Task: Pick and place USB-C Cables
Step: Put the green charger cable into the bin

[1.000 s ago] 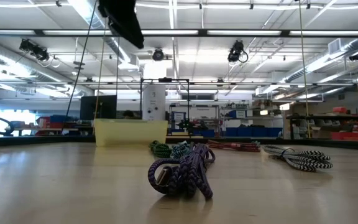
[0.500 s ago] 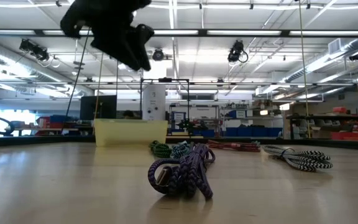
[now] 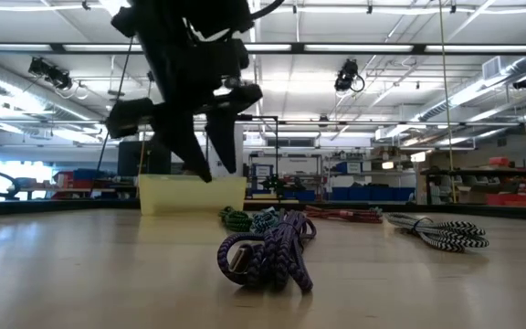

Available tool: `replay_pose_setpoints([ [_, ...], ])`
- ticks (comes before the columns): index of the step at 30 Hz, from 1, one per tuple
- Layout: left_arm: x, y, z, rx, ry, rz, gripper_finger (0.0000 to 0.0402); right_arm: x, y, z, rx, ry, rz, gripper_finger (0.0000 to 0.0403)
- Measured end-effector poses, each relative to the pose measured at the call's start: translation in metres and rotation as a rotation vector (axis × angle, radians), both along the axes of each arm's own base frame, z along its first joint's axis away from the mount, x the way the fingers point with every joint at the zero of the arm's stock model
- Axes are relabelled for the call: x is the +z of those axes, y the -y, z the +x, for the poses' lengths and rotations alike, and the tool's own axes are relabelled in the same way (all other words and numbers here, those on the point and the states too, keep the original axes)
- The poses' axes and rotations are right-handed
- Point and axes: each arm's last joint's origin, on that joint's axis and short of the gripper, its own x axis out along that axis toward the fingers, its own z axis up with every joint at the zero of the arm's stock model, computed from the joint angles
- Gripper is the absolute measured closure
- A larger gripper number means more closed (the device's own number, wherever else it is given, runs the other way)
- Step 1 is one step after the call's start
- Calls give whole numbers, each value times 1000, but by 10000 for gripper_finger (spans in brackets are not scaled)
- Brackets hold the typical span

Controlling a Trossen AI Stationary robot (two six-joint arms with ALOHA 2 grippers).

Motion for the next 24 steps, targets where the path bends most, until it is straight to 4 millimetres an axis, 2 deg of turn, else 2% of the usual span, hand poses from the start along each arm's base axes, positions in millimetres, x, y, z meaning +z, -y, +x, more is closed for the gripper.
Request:
replay_pose_setpoints([
  [11,-6,-20,7,-167,-25,42,239,1,0,0,0,8,-1,364],
  [17,-10,-24,7,-204,-40,-29,239,1,0,0,1,7,-4,364],
  [24,-34,-26,12,-206,-108,-35,239,1,0,0,1,8,-4,364],
])
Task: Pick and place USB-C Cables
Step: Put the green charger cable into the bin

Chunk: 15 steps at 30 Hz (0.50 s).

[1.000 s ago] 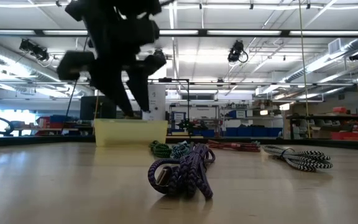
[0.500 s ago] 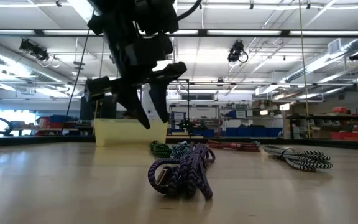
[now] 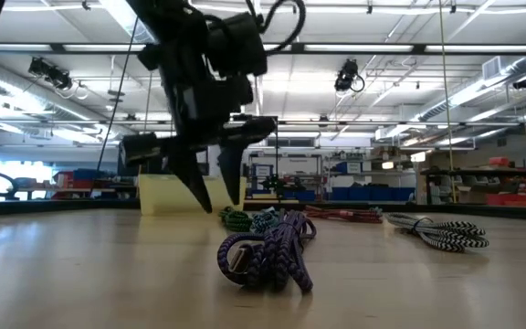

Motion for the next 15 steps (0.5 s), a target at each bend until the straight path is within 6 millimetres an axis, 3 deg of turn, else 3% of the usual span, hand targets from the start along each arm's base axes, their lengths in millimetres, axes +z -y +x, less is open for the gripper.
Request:
replay_pose_setpoints([
  [3,-7,0,3,3,2,10,239,0,0,0,0,2,0,364],
  [15,-4,-2,12,14,99,32,239,0,0,0,1,4,1,364],
])
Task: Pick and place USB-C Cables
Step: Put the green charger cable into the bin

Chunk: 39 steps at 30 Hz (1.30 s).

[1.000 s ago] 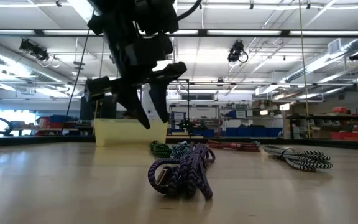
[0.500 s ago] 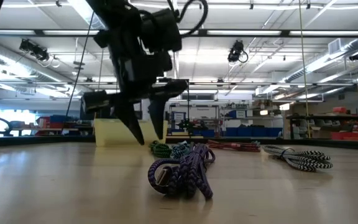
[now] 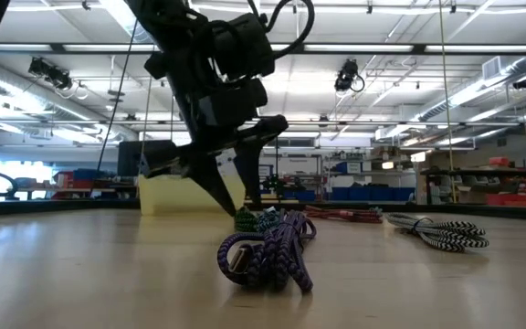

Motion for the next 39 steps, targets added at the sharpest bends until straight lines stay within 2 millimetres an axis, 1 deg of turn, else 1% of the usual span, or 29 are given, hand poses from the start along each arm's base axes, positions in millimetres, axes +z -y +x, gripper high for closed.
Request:
replay_pose_setpoints([
  [7,0,-2,0,10,-4,-2,239,0,0,0,0,0,-1,364],
  [19,0,-16,-1,49,-9,-10,239,0,0,0,0,0,-1,364],
  [24,-1,-16,-3,36,-33,-41,239,0,0,0,0,0,-1,364],
  [28,-6,-16,-4,33,-55,-46,239,0,0,0,-1,0,-1,364],
  [32,-11,-16,-1,31,-53,-46,239,0,0,0,-1,0,-1,364],
  [39,-11,-16,-1,24,-52,-43,239,0,0,0,-1,0,-1,364],
])
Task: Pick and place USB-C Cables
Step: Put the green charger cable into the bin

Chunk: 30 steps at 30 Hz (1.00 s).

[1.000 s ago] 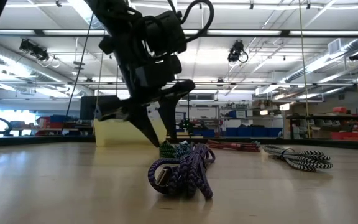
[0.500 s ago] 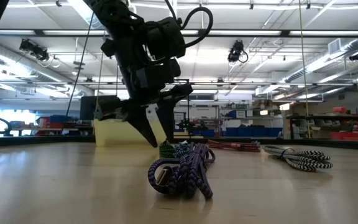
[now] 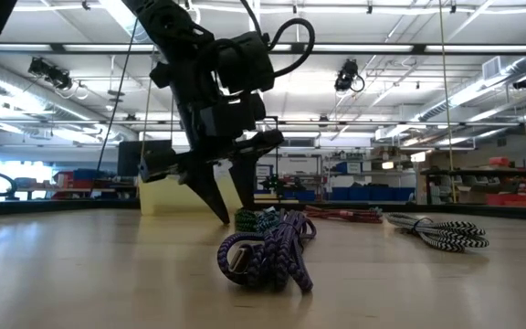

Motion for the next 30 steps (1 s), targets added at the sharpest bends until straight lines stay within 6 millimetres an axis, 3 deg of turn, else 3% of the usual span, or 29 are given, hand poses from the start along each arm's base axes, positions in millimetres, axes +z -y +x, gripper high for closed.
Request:
replay_pose_setpoints([
  [12,-1,0,0,19,1,-7,267,0,0,0,0,0,0,364],
  [30,0,0,4,24,39,-8,237,0,0,0,0,0,0,364],
])
